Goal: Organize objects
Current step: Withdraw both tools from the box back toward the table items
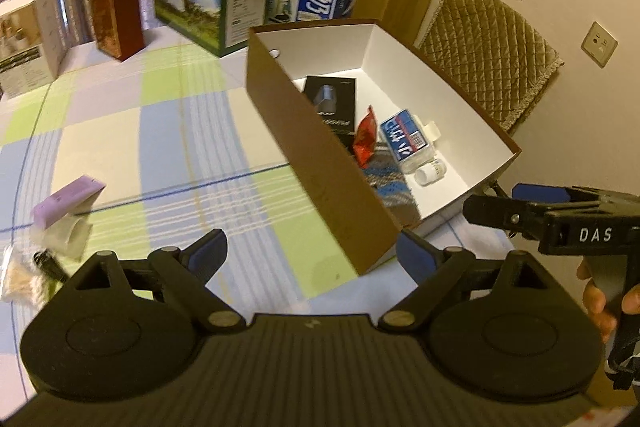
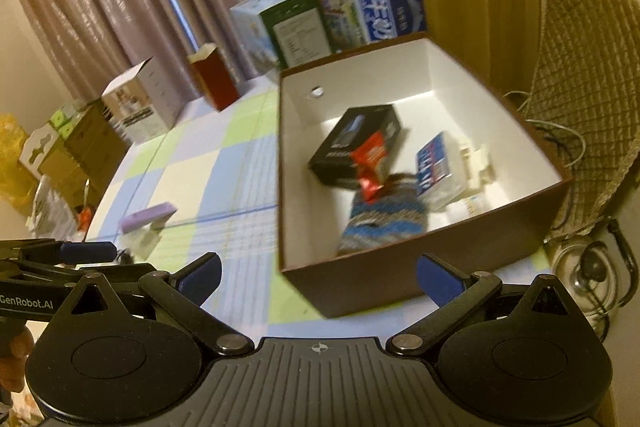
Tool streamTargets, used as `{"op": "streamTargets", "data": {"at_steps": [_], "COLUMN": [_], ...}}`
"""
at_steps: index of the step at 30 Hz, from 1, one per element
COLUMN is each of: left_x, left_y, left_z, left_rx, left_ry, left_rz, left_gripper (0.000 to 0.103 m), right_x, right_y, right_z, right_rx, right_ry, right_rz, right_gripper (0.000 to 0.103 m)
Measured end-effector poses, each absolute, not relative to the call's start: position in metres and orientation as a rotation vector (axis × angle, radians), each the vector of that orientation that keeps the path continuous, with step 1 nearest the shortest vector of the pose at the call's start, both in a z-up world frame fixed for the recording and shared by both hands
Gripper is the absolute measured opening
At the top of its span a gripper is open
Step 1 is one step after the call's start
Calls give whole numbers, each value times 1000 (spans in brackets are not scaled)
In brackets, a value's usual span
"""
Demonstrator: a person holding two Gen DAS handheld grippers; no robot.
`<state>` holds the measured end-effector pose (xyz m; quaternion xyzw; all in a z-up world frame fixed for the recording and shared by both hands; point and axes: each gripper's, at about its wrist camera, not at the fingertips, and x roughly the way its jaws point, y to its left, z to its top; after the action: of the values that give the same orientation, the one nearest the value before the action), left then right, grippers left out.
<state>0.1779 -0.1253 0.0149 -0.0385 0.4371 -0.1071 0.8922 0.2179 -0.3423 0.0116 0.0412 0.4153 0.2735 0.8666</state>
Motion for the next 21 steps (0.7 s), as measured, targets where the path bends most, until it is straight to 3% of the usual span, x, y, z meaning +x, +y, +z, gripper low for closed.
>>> {"op": "streamTargets", "data": {"at_steps": [21], "left_x": [115], "left_y": [-21], "left_z": [3], "left_rx": [-158], "left_ry": [950], "left_rz": [-19], "left_gripper": [89], "right_x": [181], "right_y": [-230], "right_z": [-21], "right_rx": [-30], "right_ry": [962], "right_rz": [763], "right_gripper": [101]}}
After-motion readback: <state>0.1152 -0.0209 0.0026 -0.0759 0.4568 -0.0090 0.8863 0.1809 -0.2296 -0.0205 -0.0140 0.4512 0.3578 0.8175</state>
